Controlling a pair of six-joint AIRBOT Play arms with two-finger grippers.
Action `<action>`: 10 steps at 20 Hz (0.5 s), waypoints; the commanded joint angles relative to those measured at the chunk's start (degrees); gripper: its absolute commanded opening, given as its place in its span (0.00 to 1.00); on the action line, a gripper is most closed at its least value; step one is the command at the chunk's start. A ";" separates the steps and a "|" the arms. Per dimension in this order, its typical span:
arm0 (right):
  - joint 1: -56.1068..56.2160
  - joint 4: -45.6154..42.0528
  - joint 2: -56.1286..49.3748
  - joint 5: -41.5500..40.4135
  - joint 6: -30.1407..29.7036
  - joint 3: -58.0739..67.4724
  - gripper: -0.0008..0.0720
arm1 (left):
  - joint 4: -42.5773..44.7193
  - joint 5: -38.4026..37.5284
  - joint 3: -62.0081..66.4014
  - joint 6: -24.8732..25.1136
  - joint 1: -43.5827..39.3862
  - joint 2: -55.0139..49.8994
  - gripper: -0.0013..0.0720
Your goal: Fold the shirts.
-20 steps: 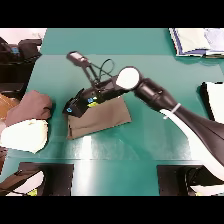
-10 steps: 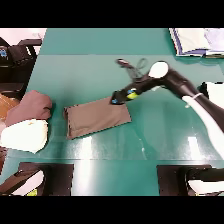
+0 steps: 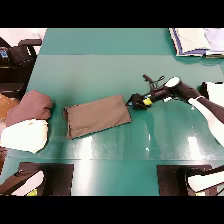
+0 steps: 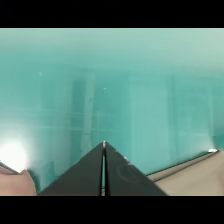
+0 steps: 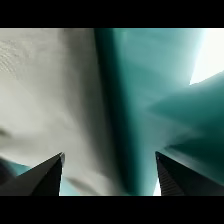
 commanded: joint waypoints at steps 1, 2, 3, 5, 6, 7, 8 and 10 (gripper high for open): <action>4.28 4.66 -4.79 -1.20 -2.16 0.81 0.81 | -1.49 0.00 -0.07 0.11 0.00 0.04 0.06; 5.92 4.74 -5.75 -1.22 -2.19 2.47 0.80 | -2.34 0.00 -0.07 0.11 0.00 0.04 0.06; 7.37 4.66 -6.62 -1.42 -2.43 4.59 0.73 | -3.26 -0.07 -0.07 0.11 0.00 0.04 0.06; 9.75 4.44 -8.35 -2.23 -2.47 9.44 0.41 | -5.03 -0.33 -0.07 0.11 0.00 0.04 0.06; 10.56 3.61 -8.94 -2.93 -2.49 11.80 0.19 | -5.35 -0.63 -0.07 0.11 0.00 0.04 0.06; 11.02 1.81 -9.14 -3.58 -2.49 13.84 0.03 | -6.10 -1.09 -0.07 0.11 0.00 0.04 0.06; 11.08 -0.15 -8.83 -4.33 -2.32 15.61 0.04 | -6.45 -1.44 -0.07 0.15 -0.46 0.04 0.06; 9.49 -3.45 -6.71 -6.10 -0.68 17.29 0.04 | -6.25 -1.60 -0.07 0.68 -3.30 0.04 0.06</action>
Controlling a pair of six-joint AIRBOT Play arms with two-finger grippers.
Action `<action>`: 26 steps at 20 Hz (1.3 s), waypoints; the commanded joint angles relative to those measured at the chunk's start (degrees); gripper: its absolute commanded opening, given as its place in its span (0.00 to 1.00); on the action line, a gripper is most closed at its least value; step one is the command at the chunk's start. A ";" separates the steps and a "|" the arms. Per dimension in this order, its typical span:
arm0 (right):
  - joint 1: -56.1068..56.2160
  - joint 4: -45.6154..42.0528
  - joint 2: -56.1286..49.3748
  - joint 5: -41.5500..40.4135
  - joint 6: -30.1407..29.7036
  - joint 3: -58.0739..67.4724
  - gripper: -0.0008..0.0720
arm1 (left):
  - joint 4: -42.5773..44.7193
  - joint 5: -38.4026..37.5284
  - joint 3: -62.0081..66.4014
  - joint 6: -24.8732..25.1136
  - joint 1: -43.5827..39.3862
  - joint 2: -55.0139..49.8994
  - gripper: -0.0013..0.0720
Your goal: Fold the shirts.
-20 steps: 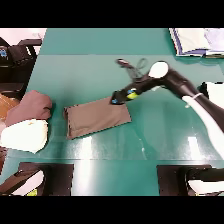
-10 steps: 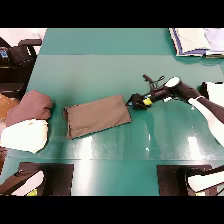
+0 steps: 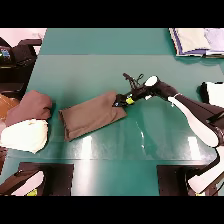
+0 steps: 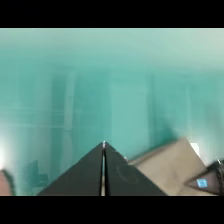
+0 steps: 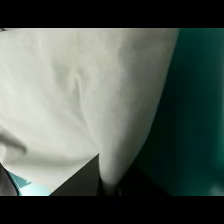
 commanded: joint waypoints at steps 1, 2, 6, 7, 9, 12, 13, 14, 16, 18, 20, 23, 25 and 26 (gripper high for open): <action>-2.19 -6.21 3.15 -4.09 3.17 3.52 0.04 | -1.07 -0.48 0.00 0.61 -4.46 0.04 0.06; -5.14 -8.90 5.79 -5.05 5.14 2.67 0.04 | -1.07 -0.07 0.00 0.61 -6.80 0.02 0.06; -23.47 -12.85 16.96 -5.44 6.58 -2.67 0.04 | -1.11 3.34 0.00 0.61 -15.32 -0.07 0.06; -29.09 -12.87 19.47 -5.42 6.58 -3.96 0.03 | -1.14 4.39 0.00 0.59 -16.76 -0.07 0.06; -40.98 -12.87 23.54 -5.35 6.56 -5.25 0.04 | -1.20 6.21 0.00 0.57 -18.71 -0.07 0.06; -57.02 -12.74 26.49 -5.77 6.38 -5.03 0.04 | -1.22 7.76 0.00 0.33 -20.35 -0.07 0.06; -60.76 -12.79 26.49 -5.79 6.10 -4.48 0.04 | -1.81 8.07 0.00 0.22 -20.35 -0.07 0.06; -64.35 -12.70 26.45 -5.92 5.55 -3.78 0.04 | -1.81 8.28 0.00 -0.09 -20.35 -0.07 0.06; -69.20 -12.15 26.23 -7.69 4.76 -2.69 0.04 | -1.84 8.24 0.00 -0.94 -20.35 -0.07 0.06; -71.38 -11.80 24.33 -7.23 4.79 0.26 0.03 | -1.84 8.20 0.00 -0.96 -20.35 -0.07 0.06; -71.36 -11.74 21.22 -4.39 4.81 4.66 0.04 | -1.86 7.63 0.00 -0.96 -20.35 -0.07 0.06; -69.44 -11.76 18.14 -2.60 4.83 11.80 0.04 | -1.84 6.29 0.00 -1.20 -20.35 -0.07 0.06; -68.22 -11.91 18.01 -2.60 4.85 16.87 0.03 | -1.81 4.42 0.00 -1.18 -20.35 -0.07 0.06; -68.30 -11.89 18.05 -2.05 4.87 19.21 0.04 | -1.81 3.54 0.00 -1.18 -20.35 -0.07 0.06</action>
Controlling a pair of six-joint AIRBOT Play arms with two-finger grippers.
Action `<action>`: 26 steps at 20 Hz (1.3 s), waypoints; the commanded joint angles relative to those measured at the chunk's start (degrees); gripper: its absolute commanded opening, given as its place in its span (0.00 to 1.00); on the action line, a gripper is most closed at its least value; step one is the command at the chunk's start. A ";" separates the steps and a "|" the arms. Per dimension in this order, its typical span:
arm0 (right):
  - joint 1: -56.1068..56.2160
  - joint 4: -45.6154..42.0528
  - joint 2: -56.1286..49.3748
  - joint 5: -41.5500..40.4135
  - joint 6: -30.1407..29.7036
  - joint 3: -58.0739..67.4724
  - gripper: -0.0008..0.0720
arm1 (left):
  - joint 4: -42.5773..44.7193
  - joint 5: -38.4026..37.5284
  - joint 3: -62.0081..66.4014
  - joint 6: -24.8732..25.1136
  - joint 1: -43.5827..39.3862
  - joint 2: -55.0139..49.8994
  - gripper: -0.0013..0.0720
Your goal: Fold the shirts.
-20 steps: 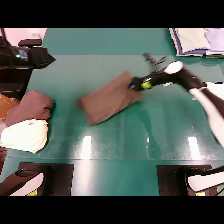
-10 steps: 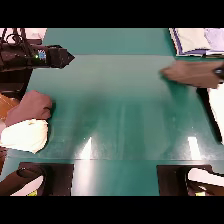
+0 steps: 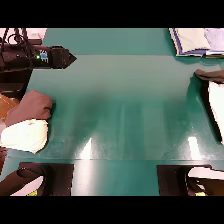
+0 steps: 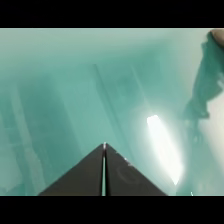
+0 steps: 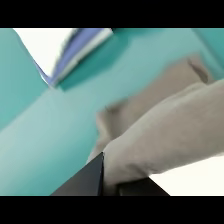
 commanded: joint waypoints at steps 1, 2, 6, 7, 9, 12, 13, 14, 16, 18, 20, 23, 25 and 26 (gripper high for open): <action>0.50 -0.09 -0.98 2.54 0.20 8.90 0.03 | 0.04 -2.82 0.00 -0.07 -0.04 -0.02 0.06; 0.17 -0.46 -0.98 3.93 1.01 10.95 0.04 | 0.04 -2.93 0.00 -0.07 -0.04 -0.02 0.06; -2.51 -0.63 -0.83 13.88 1.66 16.17 0.04 | 0.22 -2.86 0.00 0.13 -0.04 -0.02 0.06; -3.45 -0.66 -0.42 15.89 2.01 16.11 0.04 | 0.26 -2.89 0.00 0.42 -0.04 -0.02 0.06; -5.05 -5.25 0.96 18.91 3.43 16.11 0.03 | 0.26 -2.91 0.00 0.42 -0.04 -0.02 0.06; -7.34 -11.78 4.81 20.81 4.63 13.05 0.03 | 0.44 -2.91 0.00 0.94 -0.04 -0.02 0.06; -8.37 -12.83 6.54 21.22 4.63 10.16 0.04 | 0.44 -2.93 0.00 1.57 -0.04 -0.02 0.06; -9.25 -14.03 8.20 21.33 4.63 6.95 0.04 | 0.44 -2.93 0.00 1.92 -0.04 -0.02 0.06; -11.41 -16.39 11.30 21.51 4.63 -0.28 0.04 | 0.44 -2.93 0.00 1.95 -0.04 -0.02 0.06; -13.73 -19.04 14.01 21.75 4.59 -7.02 0.04 | 0.44 -2.95 0.00 1.99 -0.04 -0.02 0.06; -16.00 -22.18 15.89 21.70 4.59 -12.15 0.26 | 0.44 -2.95 0.00 3.02 -0.04 -0.02 0.06; -19.43 -22.86 17.49 21.92 4.63 -17.57 0.91 | 0.42 -2.97 0.00 3.34 -0.04 -0.02 0.06; -20.72 -22.49 18.75 21.88 4.63 -18.58 0.91 | 0.42 -2.97 0.00 3.37 -0.04 -0.02 0.06; -20.50 -22.27 19.61 21.22 4.63 -18.51 0.91 | 0.42 -2.95 0.00 3.37 -0.04 -0.02 0.06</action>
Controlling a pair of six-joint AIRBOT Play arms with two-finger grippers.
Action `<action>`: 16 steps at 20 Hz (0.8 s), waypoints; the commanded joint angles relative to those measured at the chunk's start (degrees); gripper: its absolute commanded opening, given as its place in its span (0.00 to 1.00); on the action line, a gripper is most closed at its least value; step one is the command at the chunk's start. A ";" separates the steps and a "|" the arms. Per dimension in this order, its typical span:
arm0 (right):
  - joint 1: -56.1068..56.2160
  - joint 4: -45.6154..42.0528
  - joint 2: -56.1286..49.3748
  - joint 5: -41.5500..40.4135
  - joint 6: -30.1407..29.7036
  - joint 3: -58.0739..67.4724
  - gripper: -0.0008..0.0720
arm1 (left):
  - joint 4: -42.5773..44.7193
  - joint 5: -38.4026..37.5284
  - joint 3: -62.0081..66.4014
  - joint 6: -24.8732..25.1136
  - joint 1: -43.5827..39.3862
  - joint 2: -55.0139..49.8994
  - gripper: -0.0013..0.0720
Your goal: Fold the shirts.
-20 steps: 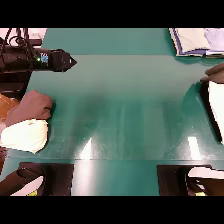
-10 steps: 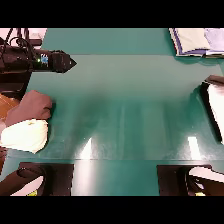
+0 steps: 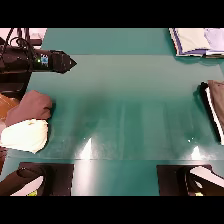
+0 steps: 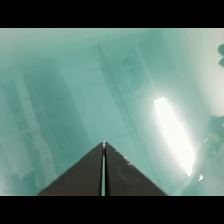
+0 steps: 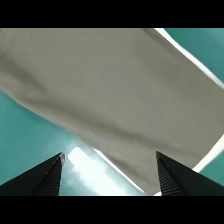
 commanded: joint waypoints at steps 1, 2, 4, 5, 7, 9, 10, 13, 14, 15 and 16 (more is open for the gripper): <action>-0.59 0.11 3.08 -1.60 0.04 -2.58 0.91 | 0.00 0.04 0.00 0.33 -0.04 -0.02 0.06; 1.14 2.47 4.09 -2.84 0.04 -2.58 0.91 | 0.00 0.09 0.00 0.31 -0.04 -0.02 0.06; 6.36 9.20 6.01 -4.44 0.04 -2.62 0.91 | 0.00 0.04 0.00 0.26 -0.02 -0.02 0.06; 9.84 12.46 6.82 -4.90 0.04 -2.62 0.91 | -0.02 0.46 0.00 0.20 -0.04 0.00 0.06; 18.49 16.28 8.35 -6.25 0.02 -2.62 0.90 | -0.04 1.29 0.00 0.20 -0.02 0.00 0.06; 28.70 16.79 9.49 -8.20 0.00 -2.62 0.68 | -0.02 2.84 0.02 0.20 -0.02 -0.02 0.06; 33.38 16.76 9.86 -9.44 -0.02 -2.62 0.50 | -0.02 3.74 0.00 0.20 -0.02 -0.02 0.06; 44.89 16.61 10.12 -12.35 -0.63 -2.62 0.04 | -0.04 5.99 0.00 0.20 -0.04 0.00 0.06; 47.78 15.96 10.10 -12.79 -0.72 -2.64 0.04 | -0.04 6.36 0.02 0.20 -0.02 0.00 0.06; 50.21 14.10 10.10 -13.18 -0.72 -2.62 0.04 | -0.02 6.49 0.02 0.20 -0.02 0.00 0.06; 52.17 12.04 10.10 -13.51 -0.72 -2.64 0.04 | -0.02 6.75 0.02 0.20 -0.02 0.00 0.06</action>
